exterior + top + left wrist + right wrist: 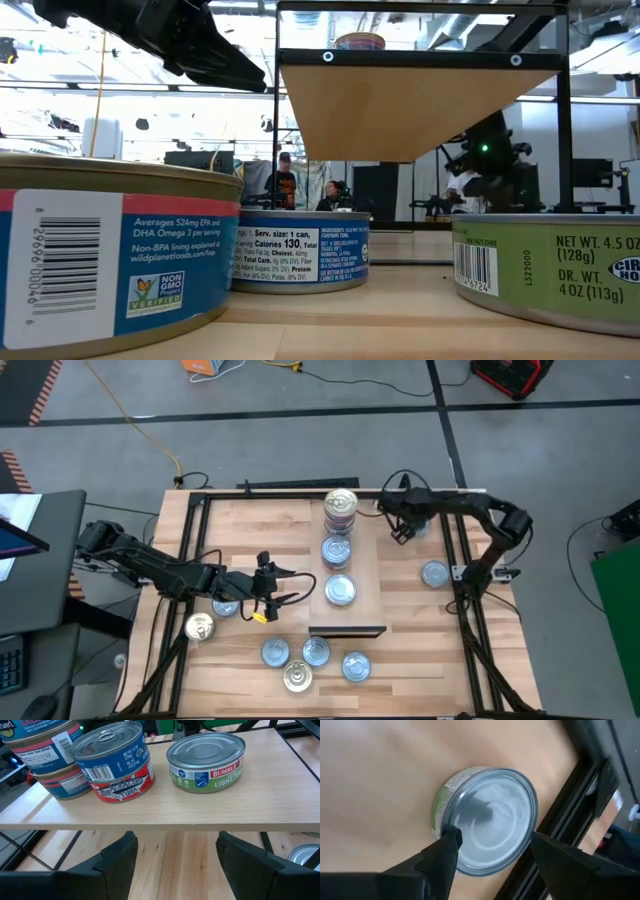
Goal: Stack canned seafood by type on shelf
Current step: Stack the green and white tuna can on top of the green and white tuna can on the shelf
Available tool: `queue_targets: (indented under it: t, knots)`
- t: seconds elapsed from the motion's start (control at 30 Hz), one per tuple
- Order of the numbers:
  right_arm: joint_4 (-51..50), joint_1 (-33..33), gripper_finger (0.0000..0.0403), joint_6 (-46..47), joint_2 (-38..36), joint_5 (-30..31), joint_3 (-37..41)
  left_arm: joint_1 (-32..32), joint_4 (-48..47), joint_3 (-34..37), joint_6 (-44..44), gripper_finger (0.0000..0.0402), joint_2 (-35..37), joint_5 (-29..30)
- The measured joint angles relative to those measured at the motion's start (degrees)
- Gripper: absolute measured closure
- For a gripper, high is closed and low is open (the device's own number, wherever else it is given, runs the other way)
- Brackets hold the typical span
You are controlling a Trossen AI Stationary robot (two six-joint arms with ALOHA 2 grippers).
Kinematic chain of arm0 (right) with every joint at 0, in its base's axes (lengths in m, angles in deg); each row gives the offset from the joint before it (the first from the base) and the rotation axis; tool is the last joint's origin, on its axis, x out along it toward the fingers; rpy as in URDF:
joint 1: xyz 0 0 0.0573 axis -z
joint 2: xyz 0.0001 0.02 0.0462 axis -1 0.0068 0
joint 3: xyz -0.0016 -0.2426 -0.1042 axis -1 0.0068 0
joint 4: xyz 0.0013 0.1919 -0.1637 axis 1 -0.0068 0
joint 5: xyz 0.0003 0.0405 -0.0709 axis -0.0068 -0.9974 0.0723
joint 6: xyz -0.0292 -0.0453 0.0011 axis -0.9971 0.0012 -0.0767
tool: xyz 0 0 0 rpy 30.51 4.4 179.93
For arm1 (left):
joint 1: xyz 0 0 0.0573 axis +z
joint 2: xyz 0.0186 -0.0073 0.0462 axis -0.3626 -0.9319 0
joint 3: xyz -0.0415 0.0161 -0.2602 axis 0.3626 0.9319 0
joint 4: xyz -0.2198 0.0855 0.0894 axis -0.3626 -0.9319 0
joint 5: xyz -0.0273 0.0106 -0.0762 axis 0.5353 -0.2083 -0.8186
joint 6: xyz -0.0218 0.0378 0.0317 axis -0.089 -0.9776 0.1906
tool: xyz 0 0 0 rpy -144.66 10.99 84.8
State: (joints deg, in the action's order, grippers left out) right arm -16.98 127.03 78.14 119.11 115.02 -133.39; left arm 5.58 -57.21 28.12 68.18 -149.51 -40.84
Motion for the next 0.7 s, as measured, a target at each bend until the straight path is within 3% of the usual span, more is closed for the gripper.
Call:
queue_targets:
  t: [0.17,0.4,0.57,0.7]
  knots:
    - [-6.08,-6.58,0.0113,3.38,-3.04,-6.43,0.22,0.0,0.27,0.0,0.04,0.0143,0.0,0.0]
    - [-6.81,-13.49,0.0113,5.33,-7.39,-13.32,0.17,0.0,0.63,0.0,0.5,0.0143,0.0,-0.05]
    - [-7.83,-15.77,0.0113,5.09,-10.87,-15.3,0.15,0.0,0.68,0.0,0.9,0.0143,0.0,-1.05]
    - [-7.36,-13.53,0.0113,0.89,-13.18,-16.49,0.07,0.0,1.24,0.0,0.81,0.0143,0.0,-1.05]
